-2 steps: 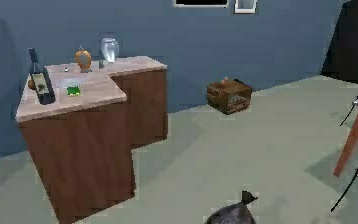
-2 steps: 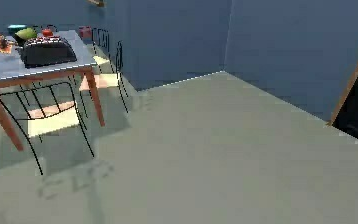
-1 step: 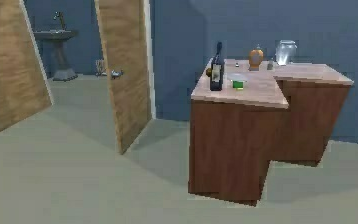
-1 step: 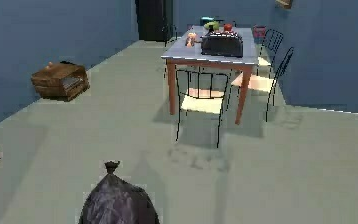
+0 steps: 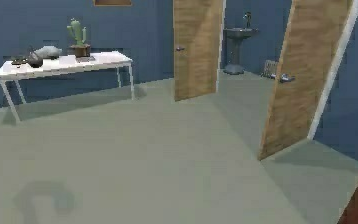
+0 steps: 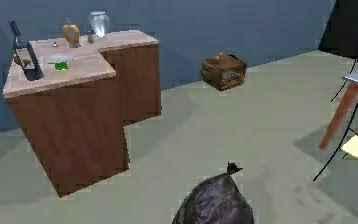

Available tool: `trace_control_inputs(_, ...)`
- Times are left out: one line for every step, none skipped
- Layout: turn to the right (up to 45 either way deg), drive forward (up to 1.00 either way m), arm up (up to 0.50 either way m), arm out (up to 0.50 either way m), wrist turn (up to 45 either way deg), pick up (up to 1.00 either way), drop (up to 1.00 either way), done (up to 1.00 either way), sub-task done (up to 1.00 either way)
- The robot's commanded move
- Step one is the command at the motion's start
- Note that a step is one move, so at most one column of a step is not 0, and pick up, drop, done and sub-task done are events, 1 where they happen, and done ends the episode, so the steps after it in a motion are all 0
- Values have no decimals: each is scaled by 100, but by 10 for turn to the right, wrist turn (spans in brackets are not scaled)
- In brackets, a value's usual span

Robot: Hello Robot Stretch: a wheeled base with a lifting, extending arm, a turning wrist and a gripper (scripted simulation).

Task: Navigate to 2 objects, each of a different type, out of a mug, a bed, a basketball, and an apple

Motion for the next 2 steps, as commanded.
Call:
trace_control_inputs(-450, 0, 0, 0, 0, 0, 0, 0, 0)
trace_control_inputs(-270, 0, 0, 0, 0, 0, 0, 0, 0)
